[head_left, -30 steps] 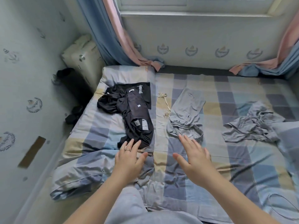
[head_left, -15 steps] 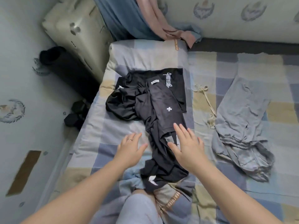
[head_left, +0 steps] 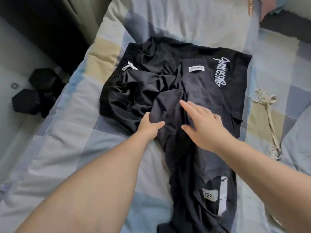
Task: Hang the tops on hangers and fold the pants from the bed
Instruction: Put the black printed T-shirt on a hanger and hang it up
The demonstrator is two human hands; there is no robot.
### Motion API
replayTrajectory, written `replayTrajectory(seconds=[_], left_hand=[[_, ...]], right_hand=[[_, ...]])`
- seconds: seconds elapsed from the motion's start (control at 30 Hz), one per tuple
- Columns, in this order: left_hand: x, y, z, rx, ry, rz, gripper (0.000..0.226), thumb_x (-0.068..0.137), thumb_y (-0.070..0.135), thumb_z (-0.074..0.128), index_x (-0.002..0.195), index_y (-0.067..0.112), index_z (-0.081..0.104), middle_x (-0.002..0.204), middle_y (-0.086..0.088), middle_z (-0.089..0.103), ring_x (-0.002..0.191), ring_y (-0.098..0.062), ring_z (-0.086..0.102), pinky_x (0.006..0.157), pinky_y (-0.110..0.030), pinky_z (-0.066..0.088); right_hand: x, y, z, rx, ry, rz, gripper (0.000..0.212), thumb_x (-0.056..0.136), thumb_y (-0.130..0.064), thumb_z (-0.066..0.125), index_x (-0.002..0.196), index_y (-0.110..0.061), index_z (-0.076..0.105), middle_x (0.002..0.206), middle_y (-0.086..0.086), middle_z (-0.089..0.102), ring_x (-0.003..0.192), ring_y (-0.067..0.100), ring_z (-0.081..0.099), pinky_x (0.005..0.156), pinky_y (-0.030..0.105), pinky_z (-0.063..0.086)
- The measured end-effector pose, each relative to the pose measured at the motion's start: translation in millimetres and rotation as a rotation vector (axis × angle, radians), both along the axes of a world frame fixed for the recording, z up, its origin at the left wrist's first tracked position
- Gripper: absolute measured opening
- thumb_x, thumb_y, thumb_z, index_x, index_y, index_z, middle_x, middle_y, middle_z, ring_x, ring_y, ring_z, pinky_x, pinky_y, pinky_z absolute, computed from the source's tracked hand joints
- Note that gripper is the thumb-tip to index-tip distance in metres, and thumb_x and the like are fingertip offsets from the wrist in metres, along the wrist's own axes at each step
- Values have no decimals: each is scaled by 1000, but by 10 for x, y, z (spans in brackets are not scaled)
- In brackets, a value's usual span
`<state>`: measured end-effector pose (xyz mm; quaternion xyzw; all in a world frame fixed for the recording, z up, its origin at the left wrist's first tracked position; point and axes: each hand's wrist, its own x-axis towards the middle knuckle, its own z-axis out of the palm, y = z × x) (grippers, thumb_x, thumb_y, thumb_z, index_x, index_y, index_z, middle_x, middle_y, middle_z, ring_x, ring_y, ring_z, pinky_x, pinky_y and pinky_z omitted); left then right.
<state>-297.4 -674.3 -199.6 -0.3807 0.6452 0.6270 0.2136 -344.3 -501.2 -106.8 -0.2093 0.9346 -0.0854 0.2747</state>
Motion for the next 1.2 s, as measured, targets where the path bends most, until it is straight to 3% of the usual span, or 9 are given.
replayTrajectory(seconds=[0.1, 0.23, 0.33, 0.5, 0.6, 0.73, 0.9, 1.03, 1.2], left_hand=[[-53, 11, -227, -3, 15, 41, 37, 91, 10, 71, 121, 22, 52, 110, 6, 68, 96, -9, 64, 89, -26, 52], [-152, -14, -308, 25, -32, 36, 33, 90, 9, 70, 117, 20, 54, 108, 4, 67, 97, -14, 63, 85, -27, 51], [-179, -36, -340, 9, -24, 31, 28, 89, 9, 71, 106, 22, 54, 97, 7, 65, 91, -14, 62, 78, -25, 49], [-197, -24, -386, 0, -24, 47, 33, 86, 8, 74, 112, 17, 56, 104, 0, 66, 99, -19, 64, 94, -32, 51], [-196, -19, -401, -1, -15, 39, 36, 86, 9, 75, 115, 17, 55, 111, -3, 67, 100, -20, 64, 94, -31, 51], [-169, -9, -363, -50, 32, 8, 30, 87, 11, 74, 106, 22, 54, 106, -3, 66, 102, -24, 63, 96, -35, 50], [84, 285, -66, -563, -16, -183, 36, 88, 15, 55, 105, 46, 47, 115, 12, 46, 112, -22, 44, 90, -33, 26], [549, 496, 282, -748, 252, -288, 59, 80, 6, 58, 122, 48, 52, 134, 10, 42, 113, -21, 42, 87, -30, 21], [945, 790, 812, -628, 418, -440, 30, 86, 20, 68, 114, 31, 65, 134, 4, 52, 116, -26, 45, 91, -38, 35]], right_hand=[[-347, -311, -245, 26, 106, 108, 77, 98, -37, 56, 156, -45, 7, 166, -7, 15, 146, 21, 24, 109, 46, 22], [-736, -681, -529, 61, -83, 89, 67, 99, -29, 57, 154, -43, 20, 165, 1, 13, 140, 36, 28, 105, 53, 38], [-857, -763, -693, 35, -97, 73, 39, 97, -22, 59, 135, -22, 50, 140, 5, 41, 122, 36, 48, 91, 40, 45], [-777, -558, -779, -163, -67, -55, 15, 94, -15, 63, 96, -20, 49, 102, -7, 51, 101, 24, 56, 75, 26, 35], [-721, -426, -783, -263, -71, -168, 8, 94, -14, 65, 98, -17, 59, 121, 3, 65, 116, 23, 58, 84, 14, 36], [-462, -348, -745, -311, 7, -318, 11, 93, -15, 66, 92, -12, 56, 150, -2, 50, 133, 18, 49, 90, 17, 30], [118, 6, -435, -278, 50, -353, 24, 93, -13, 66, 79, -18, 47, 158, -3, 37, 140, 21, 40, 98, 21, 26], [518, 399, -24, -250, 56, -417, 12, 95, -19, 64, 89, -17, 54, 152, -1, 39, 137, 25, 37, 101, 24, 27], [1113, 901, 575, -265, 22, -526, 13, 92, -16, 66, 86, -11, 56, 113, -2, 54, 102, 17, 51, 82, 24, 31]])
